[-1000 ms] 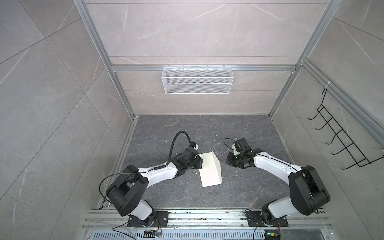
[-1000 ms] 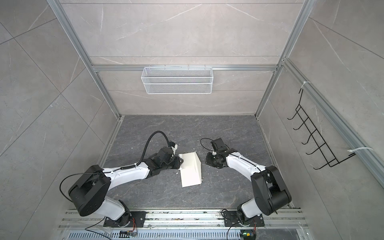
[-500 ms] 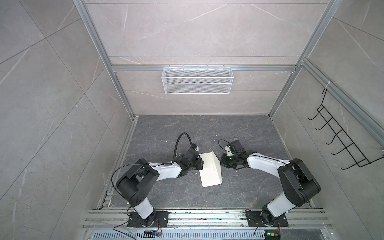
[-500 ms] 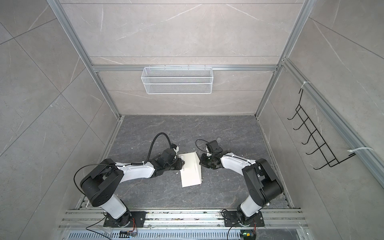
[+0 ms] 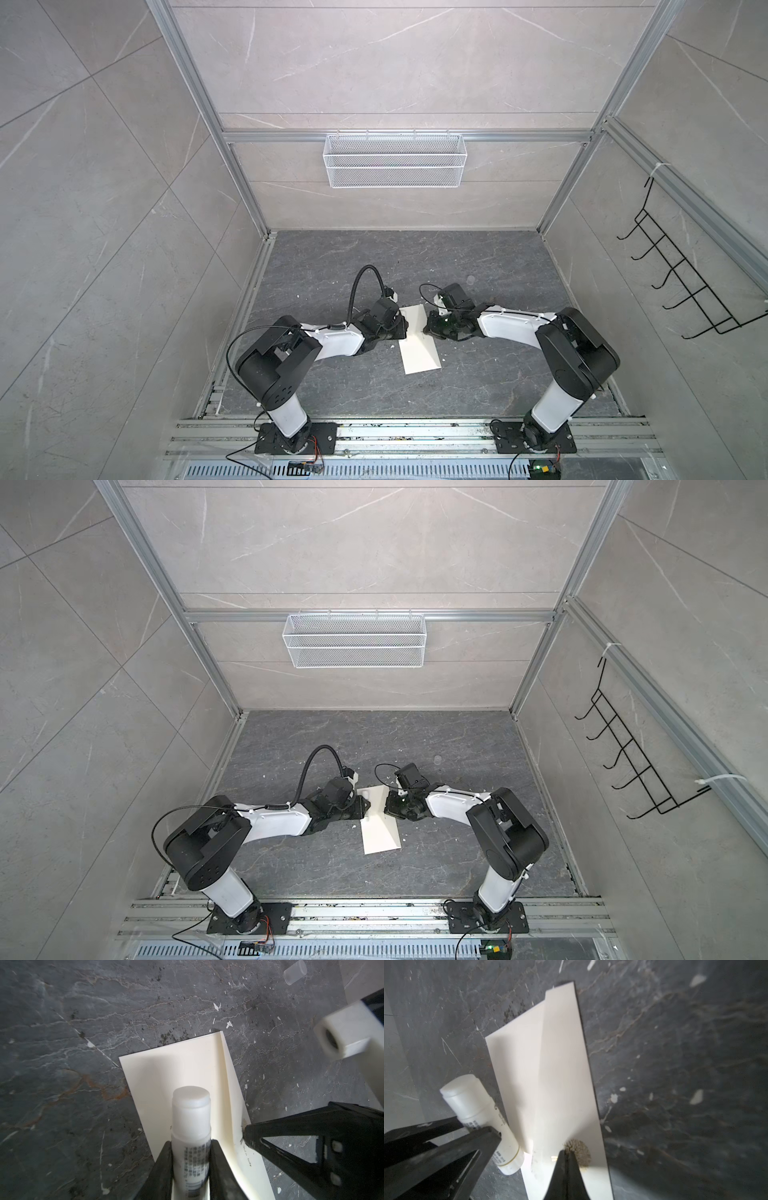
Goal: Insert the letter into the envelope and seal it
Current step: 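Press the folded flap down with the right gripper beside the left gripper, then press along the sealed flap with the right gripper while the left holds the glue stick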
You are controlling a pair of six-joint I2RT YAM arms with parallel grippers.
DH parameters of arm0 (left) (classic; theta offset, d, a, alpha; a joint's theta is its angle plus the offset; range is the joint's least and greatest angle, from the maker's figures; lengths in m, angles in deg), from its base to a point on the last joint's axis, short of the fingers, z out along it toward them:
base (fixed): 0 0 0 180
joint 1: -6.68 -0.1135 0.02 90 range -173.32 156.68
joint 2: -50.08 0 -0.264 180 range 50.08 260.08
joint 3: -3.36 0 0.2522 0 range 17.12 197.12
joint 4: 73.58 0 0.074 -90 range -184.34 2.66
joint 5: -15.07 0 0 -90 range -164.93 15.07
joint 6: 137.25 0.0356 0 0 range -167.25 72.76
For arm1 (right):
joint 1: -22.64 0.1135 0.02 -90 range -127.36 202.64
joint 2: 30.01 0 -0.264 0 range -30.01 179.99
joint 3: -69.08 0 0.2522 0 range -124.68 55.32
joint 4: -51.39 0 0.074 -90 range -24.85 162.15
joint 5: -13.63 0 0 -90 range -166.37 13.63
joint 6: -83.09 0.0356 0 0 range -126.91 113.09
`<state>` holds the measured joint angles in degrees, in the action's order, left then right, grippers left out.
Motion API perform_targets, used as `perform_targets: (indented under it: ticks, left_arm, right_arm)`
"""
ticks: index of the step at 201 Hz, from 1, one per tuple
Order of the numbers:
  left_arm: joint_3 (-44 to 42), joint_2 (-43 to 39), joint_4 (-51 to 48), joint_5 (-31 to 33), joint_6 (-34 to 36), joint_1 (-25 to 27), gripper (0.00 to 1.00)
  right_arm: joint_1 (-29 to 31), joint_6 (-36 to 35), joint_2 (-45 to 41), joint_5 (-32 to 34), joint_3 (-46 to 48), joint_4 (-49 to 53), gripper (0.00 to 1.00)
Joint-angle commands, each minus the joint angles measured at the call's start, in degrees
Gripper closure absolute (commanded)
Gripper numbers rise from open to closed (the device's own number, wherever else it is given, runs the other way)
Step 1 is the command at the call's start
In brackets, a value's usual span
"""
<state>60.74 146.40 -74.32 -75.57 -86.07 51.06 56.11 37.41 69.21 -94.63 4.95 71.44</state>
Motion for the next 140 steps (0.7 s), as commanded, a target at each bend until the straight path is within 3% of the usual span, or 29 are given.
perform_targets:
  ticks: [1, 140]
  left_arm:
    - [0.24, 0.72, 0.35, -0.54, -0.18, 0.11, 1.00]
    - [1.11, 1.85, 0.71, -0.58, -0.97, 0.09, 1.00]
  right_arm:
    - [1.03, 1.17, 1.98, 0.14, -1.77, -0.70, 1.00]
    - [3.18, 0.69, 6.10, 0.76, -2.05, 0.91, 1.00]
